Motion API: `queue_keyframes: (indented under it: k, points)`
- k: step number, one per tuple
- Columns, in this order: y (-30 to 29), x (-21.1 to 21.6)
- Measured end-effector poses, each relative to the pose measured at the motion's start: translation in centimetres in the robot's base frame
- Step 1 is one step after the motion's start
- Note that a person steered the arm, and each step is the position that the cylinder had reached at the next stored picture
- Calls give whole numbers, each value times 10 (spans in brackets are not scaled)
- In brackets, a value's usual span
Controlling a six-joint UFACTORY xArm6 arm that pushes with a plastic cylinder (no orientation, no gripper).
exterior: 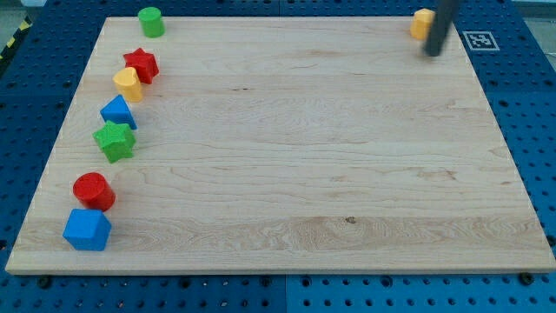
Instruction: Move the yellow hexagon left a bit
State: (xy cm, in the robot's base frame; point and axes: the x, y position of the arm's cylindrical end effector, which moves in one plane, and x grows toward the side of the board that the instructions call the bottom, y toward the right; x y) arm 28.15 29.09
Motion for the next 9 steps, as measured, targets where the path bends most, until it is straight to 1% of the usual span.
queue_keyframes:
  k: [1,2,3,4,5,7,9]
  points:
    - [53,0]
    - [55,-14]
    - [50,-56]
    - [50,-62]
    - [42,-64]
    - [-15,-66]
    - [-66,-87]
